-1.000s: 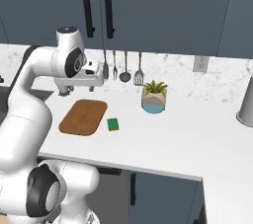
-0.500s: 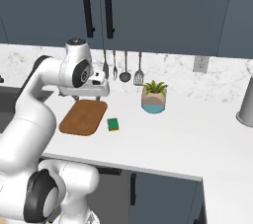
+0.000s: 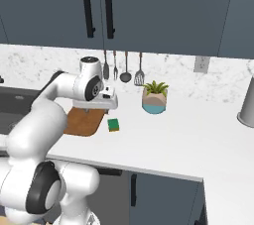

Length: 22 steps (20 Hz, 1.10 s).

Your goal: Pick up the sponge from the counter and clean the cutting board by briefly scrubbing or pressing down on the cutting board. Once finished, release the sponge.

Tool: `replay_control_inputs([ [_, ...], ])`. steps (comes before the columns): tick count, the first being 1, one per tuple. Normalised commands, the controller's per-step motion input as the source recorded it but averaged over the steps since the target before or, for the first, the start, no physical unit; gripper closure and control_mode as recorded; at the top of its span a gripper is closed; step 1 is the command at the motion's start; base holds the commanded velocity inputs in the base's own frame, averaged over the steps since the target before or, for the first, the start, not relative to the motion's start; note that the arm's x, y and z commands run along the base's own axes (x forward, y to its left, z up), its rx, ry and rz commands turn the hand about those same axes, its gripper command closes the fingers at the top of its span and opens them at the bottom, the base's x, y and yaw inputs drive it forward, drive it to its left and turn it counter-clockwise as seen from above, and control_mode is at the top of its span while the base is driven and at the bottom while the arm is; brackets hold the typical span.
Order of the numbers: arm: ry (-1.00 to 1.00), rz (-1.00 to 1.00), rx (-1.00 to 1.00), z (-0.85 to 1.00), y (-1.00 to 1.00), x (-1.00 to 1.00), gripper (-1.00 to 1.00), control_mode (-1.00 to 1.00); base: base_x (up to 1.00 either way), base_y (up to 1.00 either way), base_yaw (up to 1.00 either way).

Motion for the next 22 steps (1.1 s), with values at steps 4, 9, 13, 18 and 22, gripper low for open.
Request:
replay_control_inputs([
  [4, 0.04, 0.00, 0.00, -0.48, -0.23, 0.49, -1.00, -1.00, 0.00, 0.00, 0.00],
  [9, 0.00, 0.00, 0.00, -0.25, -0.03, 0.27, -1.00, -1.00, 0.00, 0.00, 0.00],
  [13, 0.00, 0.00, 0.00, -0.18, 0.00, 0.19, -1.00, -1.00, 0.00, 0.00, 0.00],
  [18, 0.00, 0.04, 0.00, -0.34, 0.00, 0.33, -1.00, -1.00, 0.00, 0.00, 0.00],
  [22, 0.00, 0.08, 0.00, -0.30, 0.00, 0.23, -1.00, -1.00, 0.00, 0.00, 0.00],
])
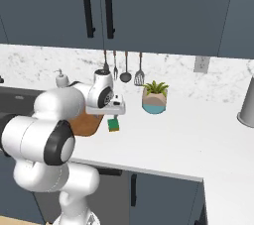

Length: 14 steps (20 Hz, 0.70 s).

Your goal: Pick up the sponge from the counter and clean the cutting board by briefly scrubbing or pressing down on the cutting board. Once finished, release the sponge.

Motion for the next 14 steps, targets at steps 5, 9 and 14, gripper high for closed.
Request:
replay_control_inputs([
  [5, 0.00, 0.09, 0.00, -0.20, 0.00, 0.13, -1.00, -1.00, 0.00, 0.00, 0.00],
  [9, 0.00, 0.10, 0.00, -0.19, 0.00, 0.18, -1.00, -1.00, 0.00, 0.00, 0.00],
  [14, 0.00, 0.05, 0.00, -0.13, 0.00, 0.22, -1.00, -1.00, 0.00, 0.00, 0.00],
])
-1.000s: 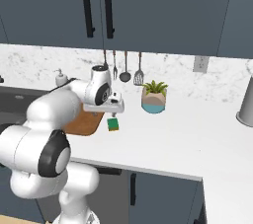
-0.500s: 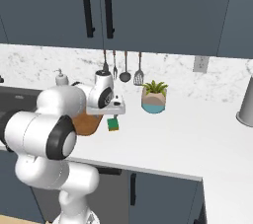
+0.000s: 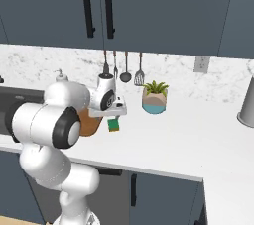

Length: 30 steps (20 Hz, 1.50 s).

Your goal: Pick up the sponge from the counter and clean the cutting board by briefly scrubbing or pressing down on the cutting board. Once finished, release the sponge.

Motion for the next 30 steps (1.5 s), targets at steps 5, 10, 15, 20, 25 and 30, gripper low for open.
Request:
replay_control_inputs([
  [5, 0.00, 0.00, 0.00, -0.08, 0.00, 0.20, -1.00, -1.00, 0.00, 0.00, 0.00],
  [10, 0.00, 0.00, 0.00, -0.18, 0.00, 0.20, -1.00, -1.00, 0.00, 0.00, 0.00],
  [15, 0.03, 0.00, 0.00, -0.30, -0.06, 0.11, -1.00, -1.00, 0.00, 0.00, 0.00],
  [20, 0.00, 0.00, 0.00, -0.18, -0.12, 0.17, -1.00, -1.00, 0.00, 0.00, 0.00],
  [25, 0.01, 0.00, 0.00, -0.25, -0.02, 0.16, -1.00, -1.00, 0.00, 0.00, 0.00],
  [30, 0.02, 0.00, 0.00, -0.24, 0.00, 0.20, -1.00, -1.00, 0.00, 0.00, 0.00],
])
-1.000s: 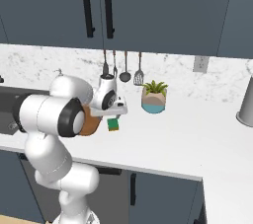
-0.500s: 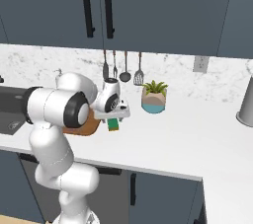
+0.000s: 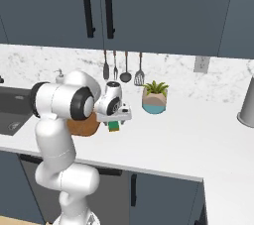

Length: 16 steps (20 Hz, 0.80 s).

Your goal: Pick up the sponge from the counter and clean the cutting board by briefly scrubbing or pressing down on the cutting board. Once finished, release the sponge.

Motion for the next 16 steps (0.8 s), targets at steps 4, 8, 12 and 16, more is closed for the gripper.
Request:
replay_control_inputs([
  [4, 0.00, 0.00, 0.00, -0.18, 0.00, 0.28, -1.00, -1.00, 0.00, 0.00, 0.00],
  [8, 0.01, 0.00, 0.00, -0.31, 0.00, 0.18, -1.00, -1.00, 0.00, 0.00, 0.00],
  [12, 0.06, 0.00, 0.00, -0.48, 0.00, 0.02, -1.00, -1.00, 0.00, 0.00, 0.00],
  [16, 0.00, 0.00, 0.00, -0.07, 0.12, 0.00, 1.00, -1.00, 0.00, 0.00, 0.00],
])
